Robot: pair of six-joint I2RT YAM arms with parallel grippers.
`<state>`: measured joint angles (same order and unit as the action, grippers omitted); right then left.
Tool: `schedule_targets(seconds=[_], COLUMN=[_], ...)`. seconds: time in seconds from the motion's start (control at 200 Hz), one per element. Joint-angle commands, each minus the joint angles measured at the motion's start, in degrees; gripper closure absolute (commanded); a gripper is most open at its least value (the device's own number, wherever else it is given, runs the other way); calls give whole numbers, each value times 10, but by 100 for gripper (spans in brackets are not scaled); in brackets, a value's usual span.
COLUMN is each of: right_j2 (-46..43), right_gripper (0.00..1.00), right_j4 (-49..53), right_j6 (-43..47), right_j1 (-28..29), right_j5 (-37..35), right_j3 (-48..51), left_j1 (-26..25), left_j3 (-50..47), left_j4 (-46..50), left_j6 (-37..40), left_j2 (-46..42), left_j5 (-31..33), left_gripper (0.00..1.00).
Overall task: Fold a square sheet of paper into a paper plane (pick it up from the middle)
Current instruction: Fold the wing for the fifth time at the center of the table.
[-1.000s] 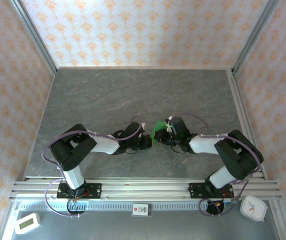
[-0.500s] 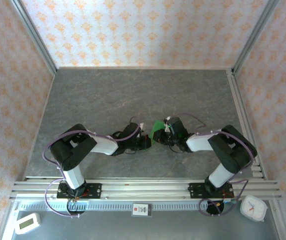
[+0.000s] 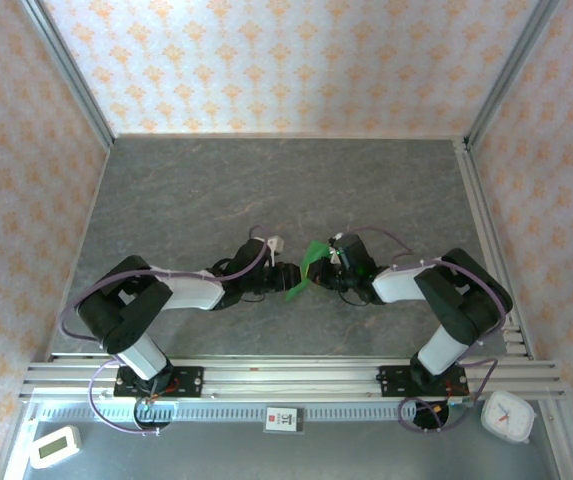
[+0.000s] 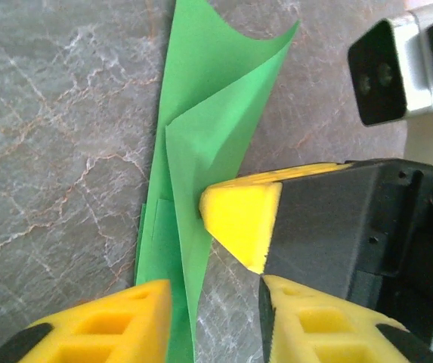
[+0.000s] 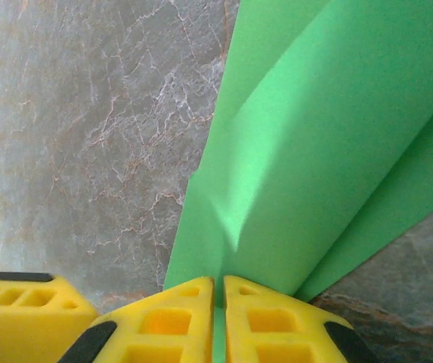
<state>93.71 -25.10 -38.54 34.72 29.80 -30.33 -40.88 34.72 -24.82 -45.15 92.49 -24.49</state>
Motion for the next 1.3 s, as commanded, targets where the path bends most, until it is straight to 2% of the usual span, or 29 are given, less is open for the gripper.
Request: schedule_targets(seconds=[0.0, 0.06, 0.205, 0.335, 0.776, 1.296], right_j2=[30, 34, 39, 43, 55, 73], right_gripper=[88, 88, 89, 89, 90, 92], right_j4=[19, 20, 26, 29, 38, 51], right_j6=[-6, -6, -6, -5, -6, -10], right_j1=[7, 8, 9, 9, 11, 11], right_j5=[-20, -20, -18, -19, -17, -24], right_j3=[4, 1, -3, -3, -11, -14], left_j1=[1, -3, -37, -68, -66, -27], left_j3=[11, 8, 26, 50, 69, 3], left_j4=[32, 26, 48, 69, 57, 16], left_j6=[52, 71, 148, 181, 186, 161], left_j2=[-18, -25, -34, -16, 52, 61], left_j5=[14, 2, -12, -10, 26, 39], left_gripper=[86, 100, 100, 100, 100, 100])
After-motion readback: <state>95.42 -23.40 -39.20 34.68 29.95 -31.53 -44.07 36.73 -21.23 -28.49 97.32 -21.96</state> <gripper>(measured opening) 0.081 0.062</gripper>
